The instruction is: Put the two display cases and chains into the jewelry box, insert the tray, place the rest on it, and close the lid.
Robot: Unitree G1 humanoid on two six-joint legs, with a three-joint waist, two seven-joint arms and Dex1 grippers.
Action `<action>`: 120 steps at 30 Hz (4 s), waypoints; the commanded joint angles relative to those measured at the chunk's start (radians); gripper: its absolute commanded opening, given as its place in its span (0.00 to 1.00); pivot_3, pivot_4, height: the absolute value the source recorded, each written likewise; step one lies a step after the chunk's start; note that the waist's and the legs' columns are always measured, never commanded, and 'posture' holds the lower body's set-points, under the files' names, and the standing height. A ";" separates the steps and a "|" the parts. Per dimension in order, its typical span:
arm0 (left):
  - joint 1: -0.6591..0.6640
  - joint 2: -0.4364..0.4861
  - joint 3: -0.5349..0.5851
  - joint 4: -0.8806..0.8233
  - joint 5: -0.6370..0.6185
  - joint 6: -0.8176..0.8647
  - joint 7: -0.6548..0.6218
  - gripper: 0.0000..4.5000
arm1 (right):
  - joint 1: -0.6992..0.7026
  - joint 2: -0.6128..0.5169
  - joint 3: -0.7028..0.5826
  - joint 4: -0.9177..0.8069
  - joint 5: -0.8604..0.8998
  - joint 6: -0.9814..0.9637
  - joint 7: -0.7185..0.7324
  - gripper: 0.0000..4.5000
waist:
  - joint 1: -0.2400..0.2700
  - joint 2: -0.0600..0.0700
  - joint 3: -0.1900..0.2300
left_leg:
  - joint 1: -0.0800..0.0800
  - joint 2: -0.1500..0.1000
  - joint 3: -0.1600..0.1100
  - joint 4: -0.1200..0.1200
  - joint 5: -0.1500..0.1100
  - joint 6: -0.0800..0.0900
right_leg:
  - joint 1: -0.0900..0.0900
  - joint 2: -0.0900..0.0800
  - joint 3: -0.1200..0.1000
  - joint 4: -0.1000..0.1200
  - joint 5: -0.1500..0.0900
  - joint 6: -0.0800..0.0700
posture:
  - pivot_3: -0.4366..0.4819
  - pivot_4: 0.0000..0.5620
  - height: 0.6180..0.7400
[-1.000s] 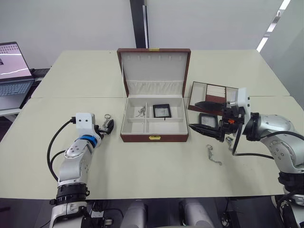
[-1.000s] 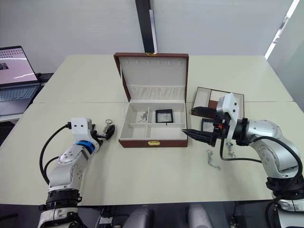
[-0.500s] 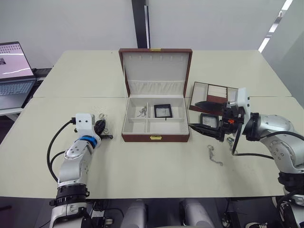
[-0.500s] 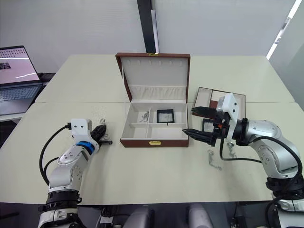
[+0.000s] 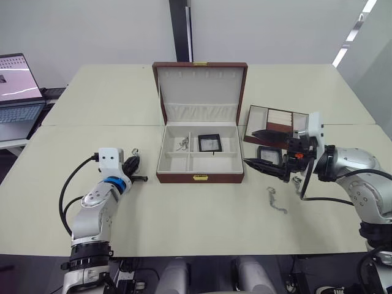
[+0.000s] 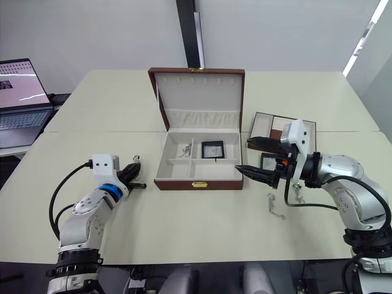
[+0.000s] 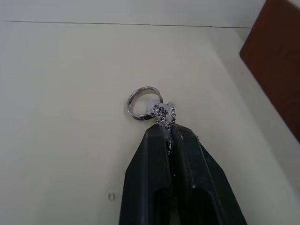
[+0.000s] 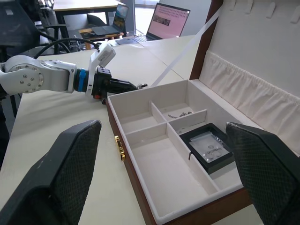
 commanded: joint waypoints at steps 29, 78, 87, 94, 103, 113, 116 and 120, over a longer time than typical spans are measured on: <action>-0.396 0.389 -0.221 -0.096 -0.264 0.319 -0.636 0.00 | 0.205 0.032 -0.091 -0.267 0.034 0.003 -0.195 1.00 | -0.006 -0.001 0.001 | -0.001 0.001 0.000 0.000 0.000 0.000 | 0.000 0.004 0.000 0.000 0.000 0.000 | 0.48 0.27 1.00; -0.203 0.407 -0.085 -0.022 -0.236 0.249 -0.693 0.99 | 0.310 -0.054 -0.218 -0.140 0.039 -0.037 -0.126 1.00 | -0.004 -0.001 0.002 | -0.001 0.001 0.000 0.000 0.000 0.000 | 0.000 0.004 0.000 0.000 0.000 0.000 | 0.48 0.27 1.00; 0.043 0.412 0.152 0.014 -0.182 0.124 -0.549 0.99 | 0.373 -0.083 -0.315 0.201 -0.082 -0.201 -0.048 1.00 | -0.003 -0.001 0.002 | 0.001 0.001 0.001 0.000 0.000 0.001 | 0.000 0.003 0.001 0.000 0.000 0.000 | 0.48 0.27 1.00; 0.190 0.282 0.293 0.014 -0.125 -0.064 -0.338 0.99 | 0.325 -0.039 -0.344 0.478 -0.167 -0.372 -0.075 1.00 | -0.004 -0.001 0.002 | 0.001 0.001 0.002 -0.001 0.000 0.001 | 0.001 0.001 0.002 0.000 0.000 0.000 | 0.48 0.27 1.00; 0.279 0.186 0.362 0.012 -0.091 -0.206 -0.163 0.99 | 0.257 0.002 -0.349 0.660 -0.219 -0.507 -0.129 1.00 | -0.002 -0.001 0.002 | 0.002 0.001 0.002 -0.001 0.000 0.001 | 0.001 0.000 0.002 0.000 0.000 0.000 | 0.48 0.27 1.00; 0.277 0.167 0.334 -0.016 -0.107 -0.210 -0.120 0.99 | 0.230 0.002 -0.343 0.730 -0.232 -0.550 -0.130 1.00 | -0.003 0.000 0.001 | 0.002 0.001 0.003 -0.001 0.000 0.001 | 0.001 0.000 0.002 0.000 0.000 0.000 | 0.48 0.27 1.00; 0.269 0.165 0.325 -0.022 -0.111 -0.202 -0.117 0.99 | 0.237 0.000 -0.347 0.729 -0.230 -0.551 -0.129 1.00 | -0.003 0.000 0.001 | 0.002 0.001 0.003 -0.001 0.000 0.001 | 0.001 0.000 0.002 0.000 0.000 0.000 | 0.48 0.27 1.00; 0.260 0.163 0.315 -0.029 -0.114 -0.192 -0.117 0.99 | 0.246 -0.003 -0.351 0.719 -0.227 -0.547 -0.130 1.00 | -0.003 0.000 0.001 | 0.002 0.001 0.002 -0.001 0.000 0.001 | 0.001 0.000 0.002 0.000 0.000 0.000 | 0.48 0.27 1.00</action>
